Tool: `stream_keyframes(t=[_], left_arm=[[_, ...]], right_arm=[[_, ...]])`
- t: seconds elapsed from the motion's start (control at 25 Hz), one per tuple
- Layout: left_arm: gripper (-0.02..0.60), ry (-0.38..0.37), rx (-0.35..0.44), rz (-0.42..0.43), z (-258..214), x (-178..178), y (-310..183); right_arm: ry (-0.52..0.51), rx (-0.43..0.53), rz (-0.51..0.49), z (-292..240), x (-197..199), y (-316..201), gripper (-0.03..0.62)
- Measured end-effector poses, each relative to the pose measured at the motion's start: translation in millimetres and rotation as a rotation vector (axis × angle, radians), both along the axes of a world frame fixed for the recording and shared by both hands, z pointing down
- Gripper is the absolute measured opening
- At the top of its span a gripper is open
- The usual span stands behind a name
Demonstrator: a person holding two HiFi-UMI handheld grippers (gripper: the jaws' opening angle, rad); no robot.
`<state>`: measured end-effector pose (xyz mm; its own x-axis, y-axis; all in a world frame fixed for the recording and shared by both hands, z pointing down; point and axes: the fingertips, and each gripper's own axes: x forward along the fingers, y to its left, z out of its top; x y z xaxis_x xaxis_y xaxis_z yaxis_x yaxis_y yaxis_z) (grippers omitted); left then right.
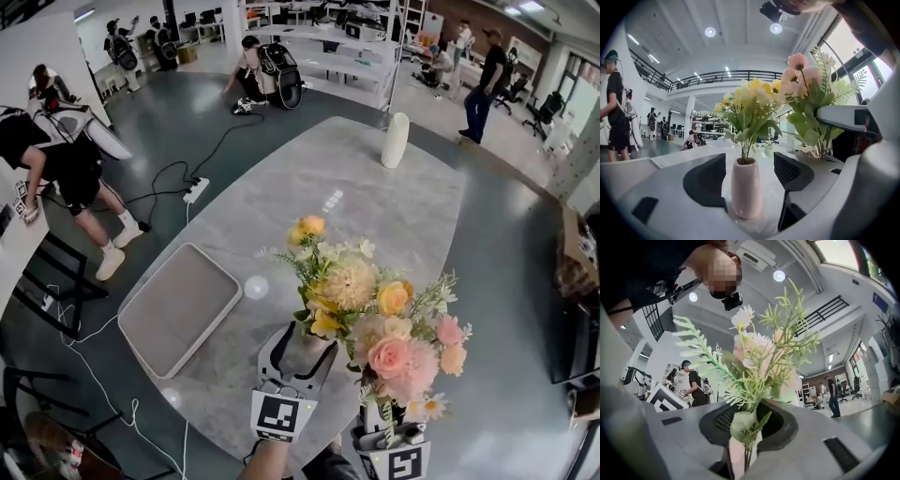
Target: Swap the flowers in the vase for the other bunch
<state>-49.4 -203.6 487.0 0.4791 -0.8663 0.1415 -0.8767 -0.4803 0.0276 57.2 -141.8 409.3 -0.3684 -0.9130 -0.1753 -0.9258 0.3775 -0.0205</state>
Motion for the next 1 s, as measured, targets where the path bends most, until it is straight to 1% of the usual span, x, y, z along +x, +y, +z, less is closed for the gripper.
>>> stream_keyframes(t=[0.12, 0.4, 0.72, 0.88, 1.0], left_arm=[[0.321, -0.036, 0.006, 0.011, 0.0, 5.6, -6.2], [0.324, -0.030, 0.016, 0.052, -2.8, 9.0, -15.3], [0.324, -0.046, 0.009, 0.069, -6.2, 12.6, -20.8], [0.324, -0.052, 0.017, 0.078, -3.3, 15.8, -30.9], [0.324, -0.036, 0.020, 0.067, 1.5, 18.6, -41.3]], right_arm=[[-0.008, 0.008, 0.042, -2.7, 7.0, -2.8, 0.087], [-0.024, 0.023, 0.147, -9.5, 23.9, -6.8, 0.089], [-0.037, 0.036, 0.268, -16.5, 42.3, -9.7, 0.087], [-0.018, 0.041, 0.269, -3.1, 38.1, -30.3, 0.087], [-0.013, 0.032, 0.257, 11.4, 34.6, -48.4, 0.087]])
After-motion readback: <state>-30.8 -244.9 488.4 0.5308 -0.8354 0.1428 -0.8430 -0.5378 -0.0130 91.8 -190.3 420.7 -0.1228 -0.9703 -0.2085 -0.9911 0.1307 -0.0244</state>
